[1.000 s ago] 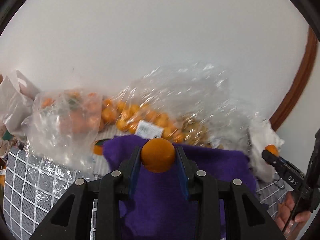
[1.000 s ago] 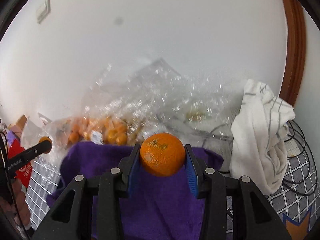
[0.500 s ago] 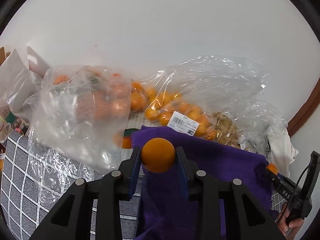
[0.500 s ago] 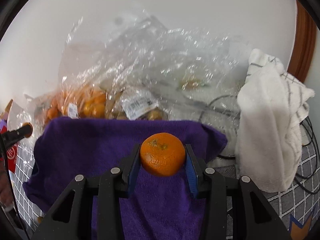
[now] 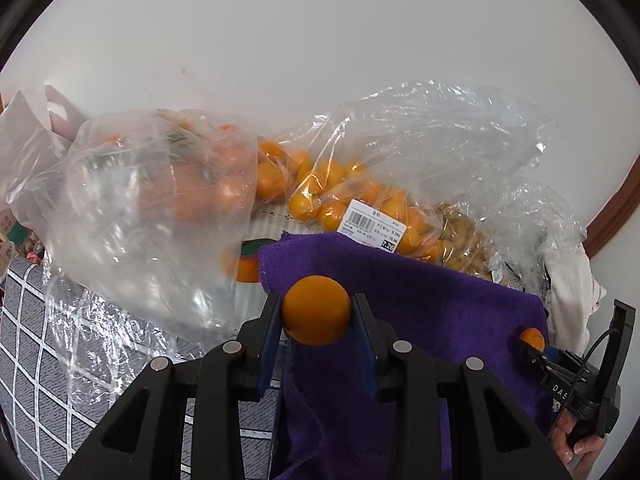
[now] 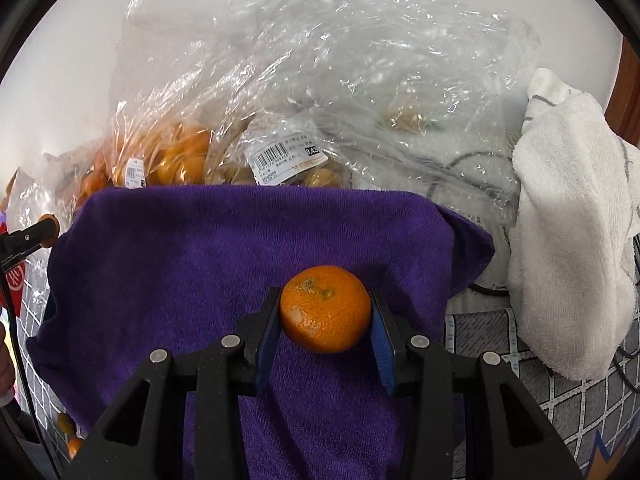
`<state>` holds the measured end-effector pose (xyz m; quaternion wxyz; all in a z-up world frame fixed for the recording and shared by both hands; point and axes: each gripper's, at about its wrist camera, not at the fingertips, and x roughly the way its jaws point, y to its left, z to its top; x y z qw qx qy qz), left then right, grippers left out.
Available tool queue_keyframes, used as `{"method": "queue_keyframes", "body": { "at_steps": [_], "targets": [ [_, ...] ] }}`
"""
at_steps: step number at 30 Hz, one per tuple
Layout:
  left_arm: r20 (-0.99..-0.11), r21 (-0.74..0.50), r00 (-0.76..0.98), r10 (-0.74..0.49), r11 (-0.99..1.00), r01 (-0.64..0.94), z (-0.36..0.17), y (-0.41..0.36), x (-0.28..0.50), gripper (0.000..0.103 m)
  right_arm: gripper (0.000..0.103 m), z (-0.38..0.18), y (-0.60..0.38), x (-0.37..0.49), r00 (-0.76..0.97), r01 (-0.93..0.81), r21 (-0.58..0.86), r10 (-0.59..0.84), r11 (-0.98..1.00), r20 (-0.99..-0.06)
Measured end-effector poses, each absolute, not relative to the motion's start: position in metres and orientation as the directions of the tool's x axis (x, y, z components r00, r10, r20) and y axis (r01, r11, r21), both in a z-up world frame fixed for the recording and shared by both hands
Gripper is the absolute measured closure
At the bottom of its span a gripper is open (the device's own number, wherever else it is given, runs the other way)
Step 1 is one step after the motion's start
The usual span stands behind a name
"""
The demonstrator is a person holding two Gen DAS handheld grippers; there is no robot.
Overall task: Organize fruits
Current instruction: 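Lift both held oranges and carry them over the purple towel, then open the right gripper onto the towel while the left gripper releases its orange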
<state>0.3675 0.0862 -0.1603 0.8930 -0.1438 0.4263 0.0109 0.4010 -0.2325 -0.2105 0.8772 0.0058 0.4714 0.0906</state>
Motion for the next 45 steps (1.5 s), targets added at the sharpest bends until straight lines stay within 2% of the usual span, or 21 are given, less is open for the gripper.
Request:
{"method": "queue_keyframes", "body": {
  "at_steps": [19, 21, 23, 31, 45],
  "targets": [
    [-0.771, -0.252, 0.615, -0.164, 0.966, -0.059, -0.166, 0.064, 0.363, 0.07, 0.061, -0.215, -0.22, 0.403, 0.507, -0.189, 0.072, 0.161, 0.979, -0.847],
    [-0.765, -0.268, 0.617, -0.187, 0.963, -0.041, -0.165, 0.06, 0.363, 0.07, 0.06, -0.213, -0.222, 0.403, 0.507, -0.188, 0.079, 0.166, 0.979, -0.846],
    [-0.765, -0.28, 0.61, -0.207, 0.96, -0.026, -0.165, 0.055, 0.363, 0.07, 0.054, -0.208, -0.224, 0.401, 0.515, -0.191, 0.084, 0.173, 0.978, -0.84],
    [-0.804, -0.255, 0.561, -0.197, 0.967, -0.026, -0.184, 0.041, 0.369, 0.07, 0.043, -0.191, -0.227, 0.394, 0.561, -0.205, 0.073, 0.178, 0.976, -0.808],
    [-0.861, -0.187, 0.49, -0.136, 0.981, -0.056, -0.201, 0.031, 0.376, 0.07, 0.042, -0.184, -0.226, 0.386, 0.614, -0.178, 0.013, 0.122, 0.984, -0.78]
  ]
}}
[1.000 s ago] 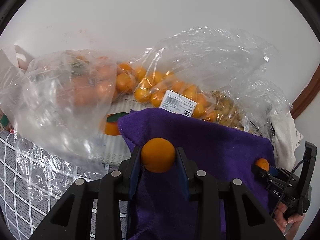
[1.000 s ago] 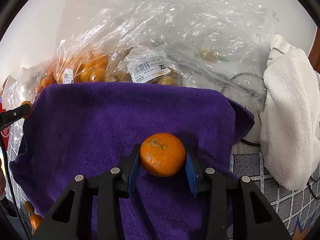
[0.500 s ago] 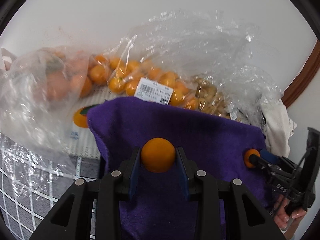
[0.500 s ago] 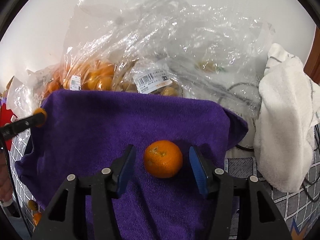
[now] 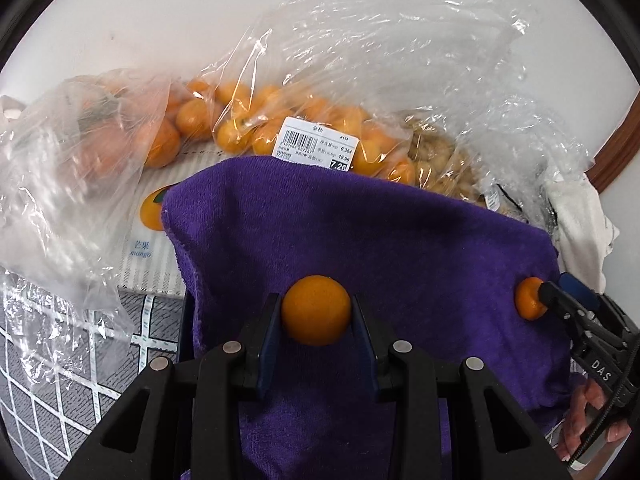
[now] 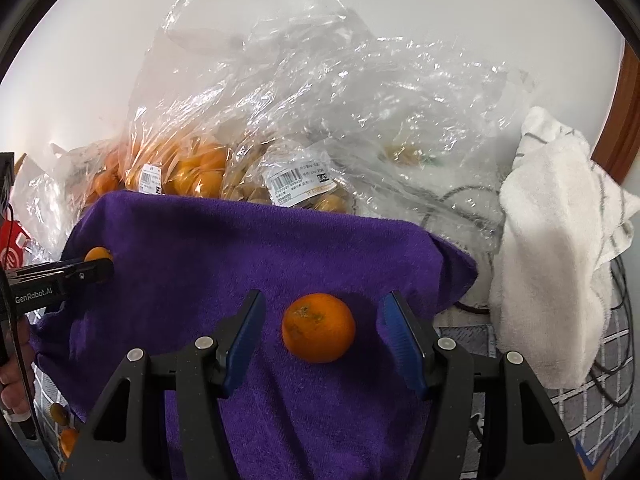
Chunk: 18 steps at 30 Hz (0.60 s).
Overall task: Organize fruits
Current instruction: 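Open the right gripper onto the towel while the left gripper releases its orange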
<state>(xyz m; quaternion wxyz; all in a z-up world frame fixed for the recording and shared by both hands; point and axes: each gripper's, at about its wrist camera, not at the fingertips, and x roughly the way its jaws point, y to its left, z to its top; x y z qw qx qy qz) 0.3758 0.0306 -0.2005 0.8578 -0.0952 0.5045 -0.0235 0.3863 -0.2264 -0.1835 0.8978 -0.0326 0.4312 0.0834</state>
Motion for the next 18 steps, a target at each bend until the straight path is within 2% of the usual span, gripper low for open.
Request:
{"method": "queue_keyframes", "body": {
  "at_steps": [4, 6, 8, 10, 18],
  "targets": [
    [-0.879, -0.159, 0.463, -0.113, 0.986, -0.06, -0.203, 0.026, 0.378, 0.07, 0.042, -0.177, -0.228, 0.383, 0.628, -0.164, -0.002, 0.103, 0.986, -0.772],
    [-0.886, -0.145, 0.451, -0.105, 0.988, -0.056, -0.201, 0.023, 0.38, 0.067, 0.042, -0.173, -0.229, 0.382, 0.631, -0.143, -0.019, 0.076, 0.99, -0.772],
    [-0.882, -0.128, 0.463, -0.09, 0.991, -0.05, -0.193, 0.021, 0.379, 0.052, 0.042, -0.167, -0.232, 0.38, 0.629, -0.119, -0.021, 0.059, 0.993, -0.775],
    [-0.861, -0.115, 0.503, -0.079, 0.992, -0.042, -0.178, 0.019, 0.375, 0.048, 0.042, -0.158, -0.237, 0.373, 0.628, -0.081, 0.001, 0.052, 0.997, -0.777],
    [-0.762, -0.07, 0.645, -0.058, 0.998, 0.007, -0.118, 0.011, 0.346, 0.047, 0.042, -0.118, -0.249, 0.307, 0.673, -0.04, 0.021, 0.042, 0.999, -0.738]
  ]
}}
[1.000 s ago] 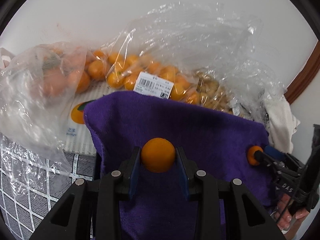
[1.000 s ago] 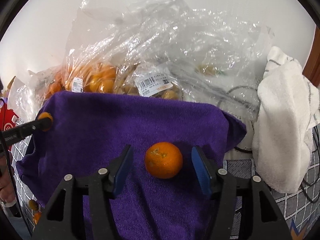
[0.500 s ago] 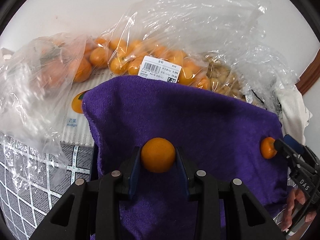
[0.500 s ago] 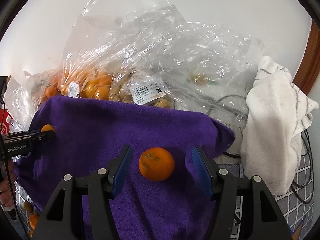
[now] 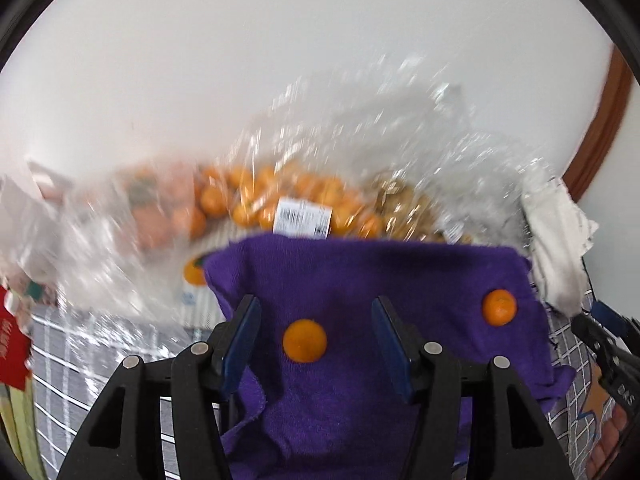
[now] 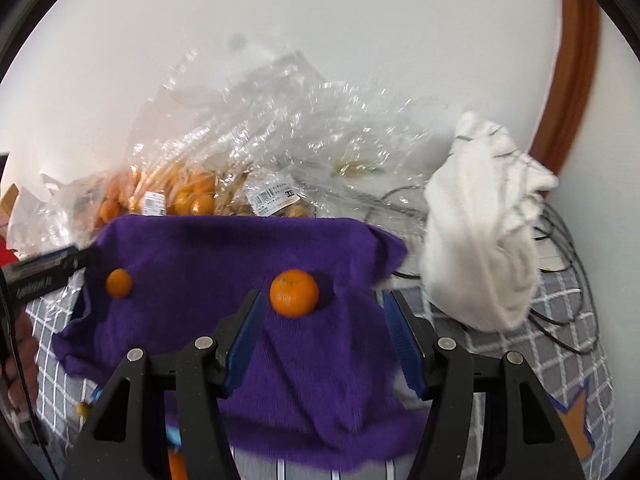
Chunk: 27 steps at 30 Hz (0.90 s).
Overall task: Organize fruits
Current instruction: 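Open the right gripper onto the towel while the left gripper releases its orange, then move both tools back down to the fruit cluster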
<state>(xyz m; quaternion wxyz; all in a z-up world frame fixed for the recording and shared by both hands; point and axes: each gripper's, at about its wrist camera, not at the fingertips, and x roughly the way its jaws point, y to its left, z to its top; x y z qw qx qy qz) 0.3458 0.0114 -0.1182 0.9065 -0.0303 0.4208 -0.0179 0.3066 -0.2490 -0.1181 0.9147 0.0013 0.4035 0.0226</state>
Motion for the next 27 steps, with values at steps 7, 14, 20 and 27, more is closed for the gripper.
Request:
{"method": "queue_keyframes", "body": {
  "at_steps": [7, 14, 20, 27],
  "targets": [
    [-0.667, -0.091, 0.741, -0.075, 0.996, 0.018, -0.07, 0.018, 0.302, 0.047, 0.042, -0.098, -0.255, 0.233, 0.718, -0.058, -0.008, 0.036, 0.998, -0.695],
    [-0.669, -0.113, 0.738, -0.086, 0.994, 0.014, -0.068, 0.035, 0.242, 0.047, 0.041, -0.127, -0.247, 0.193, 0.715, -0.096, 0.016, 0.08, 0.995, -0.695],
    [-0.694, -0.054, 0.72, -0.014, 0.998, -0.033, -0.087, 0.053, 0.19, 0.047, 0.041, -0.157, -0.223, 0.179, 0.667, -0.183, 0.09, 0.191, 0.979, -0.72],
    [-0.761, -0.079, 0.648, 0.01, 0.991, -0.109, -0.137, 0.089, 0.148, 0.047, 0.041, -0.188, -0.177, 0.172, 0.622, -0.29, 0.123, 0.284, 0.949, -0.729]
  ]
}}
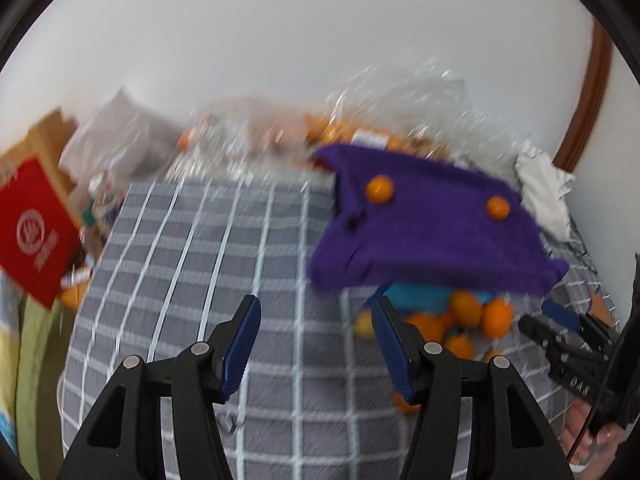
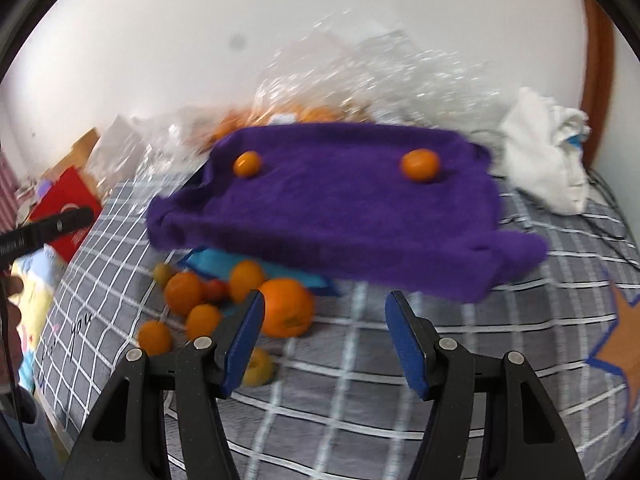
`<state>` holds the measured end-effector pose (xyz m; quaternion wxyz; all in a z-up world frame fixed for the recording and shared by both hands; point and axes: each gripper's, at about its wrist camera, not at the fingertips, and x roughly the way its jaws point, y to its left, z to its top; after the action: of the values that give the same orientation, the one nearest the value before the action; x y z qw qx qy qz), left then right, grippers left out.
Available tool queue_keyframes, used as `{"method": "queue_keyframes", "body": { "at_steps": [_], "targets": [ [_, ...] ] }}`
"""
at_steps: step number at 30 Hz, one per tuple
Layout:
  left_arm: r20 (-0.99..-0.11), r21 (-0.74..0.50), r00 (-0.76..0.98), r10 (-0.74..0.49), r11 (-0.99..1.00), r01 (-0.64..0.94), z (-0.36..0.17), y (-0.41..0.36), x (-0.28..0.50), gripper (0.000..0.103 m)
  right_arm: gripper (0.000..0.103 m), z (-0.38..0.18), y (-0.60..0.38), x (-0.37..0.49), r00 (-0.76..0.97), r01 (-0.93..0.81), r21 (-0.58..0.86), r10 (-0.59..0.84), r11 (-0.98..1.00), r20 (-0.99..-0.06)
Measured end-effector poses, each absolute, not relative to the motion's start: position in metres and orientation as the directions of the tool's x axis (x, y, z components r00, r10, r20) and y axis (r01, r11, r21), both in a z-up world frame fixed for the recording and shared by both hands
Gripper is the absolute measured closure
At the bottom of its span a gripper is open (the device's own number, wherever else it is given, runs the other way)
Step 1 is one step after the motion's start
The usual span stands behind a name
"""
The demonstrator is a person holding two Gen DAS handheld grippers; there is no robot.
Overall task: Organize fruits
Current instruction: 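Move both tools back down to the fruit cluster, then grasp a large orange with the right gripper while the left grasps a yellow-green fruit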
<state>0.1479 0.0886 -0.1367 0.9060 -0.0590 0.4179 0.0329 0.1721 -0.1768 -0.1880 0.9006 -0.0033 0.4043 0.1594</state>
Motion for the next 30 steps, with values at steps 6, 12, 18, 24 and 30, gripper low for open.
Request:
{"method": "queue_keyframes", "body": {
  "at_steps": [6, 12, 18, 24, 30],
  "targets": [
    [-0.767, -0.132, 0.641, -0.021, 0.983, -0.125, -0.151, 0.107, 0.128, 0.048, 0.041, -0.204, -0.152, 0.176, 0.591, -0.319, 0.123, 0.299, 0.94, -0.75],
    [-0.762, -0.134, 0.647, -0.041, 0.986, -0.095, -0.149, 0.102, 0.126, 0.048, 0.046, -0.216, -0.146, 0.185, 0.559, -0.324, 0.123, 0.295, 0.938, -0.775],
    [-0.752, -0.125, 0.657, -0.055, 0.99, -0.06, -0.15, 0.089, 0.13, 0.048, 0.061, -0.223, -0.145, 0.187, 0.561, -0.338, 0.087, 0.275, 0.937, -0.781],
    [-0.758, -0.158, 0.646, -0.094, 0.986, -0.043, -0.16, 0.078, 0.14, 0.048, 0.061, -0.211, -0.176, 0.175, 0.61, -0.299, 0.092, 0.264, 0.95, -0.747],
    [-0.771, -0.189, 0.623, -0.13, 0.981, -0.03, -0.178, 0.067, 0.158, 0.052, 0.061, -0.212, -0.222, 0.16, 0.642, -0.214, 0.071, 0.195, 0.974, -0.741]
  ]
}}
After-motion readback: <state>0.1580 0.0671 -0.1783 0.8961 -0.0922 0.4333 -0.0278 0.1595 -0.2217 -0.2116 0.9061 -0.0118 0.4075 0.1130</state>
